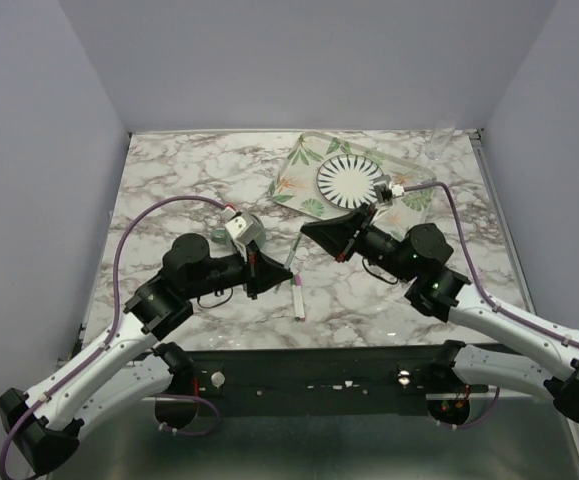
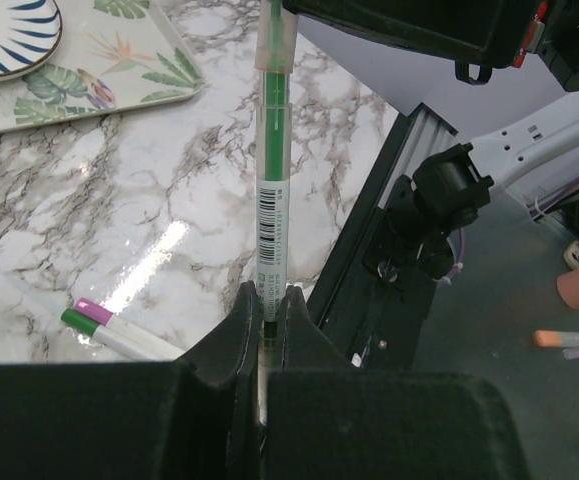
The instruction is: Insert the pens into the pen caps
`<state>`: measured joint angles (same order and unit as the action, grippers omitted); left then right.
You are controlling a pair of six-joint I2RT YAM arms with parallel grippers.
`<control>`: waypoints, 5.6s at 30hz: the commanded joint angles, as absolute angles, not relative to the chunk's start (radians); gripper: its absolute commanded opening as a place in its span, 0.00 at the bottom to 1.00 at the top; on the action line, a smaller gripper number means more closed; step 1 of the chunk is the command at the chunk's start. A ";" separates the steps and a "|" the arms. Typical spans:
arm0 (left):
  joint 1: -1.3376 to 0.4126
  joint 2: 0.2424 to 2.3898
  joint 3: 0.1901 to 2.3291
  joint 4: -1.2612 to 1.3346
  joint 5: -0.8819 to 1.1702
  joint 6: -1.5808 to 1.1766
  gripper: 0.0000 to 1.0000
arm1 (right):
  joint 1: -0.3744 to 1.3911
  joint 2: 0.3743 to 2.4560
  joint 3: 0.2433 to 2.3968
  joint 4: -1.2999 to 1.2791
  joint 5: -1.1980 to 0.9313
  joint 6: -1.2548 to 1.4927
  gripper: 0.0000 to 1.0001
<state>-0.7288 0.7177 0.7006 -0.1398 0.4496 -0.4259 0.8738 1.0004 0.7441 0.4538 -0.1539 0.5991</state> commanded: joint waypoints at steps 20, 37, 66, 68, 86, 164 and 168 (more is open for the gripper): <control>-0.721 0.784 0.775 -0.045 0.150 -0.410 0.00 | 1.052 1.083 0.637 0.339 -0.121 0.630 0.01; -0.713 0.896 0.917 -0.012 0.046 -0.359 0.00 | 1.153 1.118 0.568 0.313 -0.028 0.719 0.01; -0.650 0.738 0.750 -0.103 0.181 -0.428 0.00 | 1.207 1.058 1.020 -0.060 0.440 0.523 0.17; -0.650 0.732 0.752 -0.173 0.181 -0.471 0.00 | 1.207 1.052 1.026 -0.138 0.448 0.541 0.33; -0.692 0.689 0.457 -0.416 0.160 -0.959 0.00 | 1.207 0.897 0.893 -0.379 0.430 0.761 0.97; -0.811 0.247 0.701 -0.353 0.024 -0.483 0.99 | 1.207 0.637 0.707 -0.150 0.218 0.793 1.00; -0.811 0.265 0.712 -0.364 0.040 -0.482 0.99 | 1.206 0.647 0.706 -0.147 0.225 0.795 0.99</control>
<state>-0.8120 0.2539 0.7086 -0.3408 -0.0029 -0.4896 1.2072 0.6411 0.6861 -0.1295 0.1810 0.7822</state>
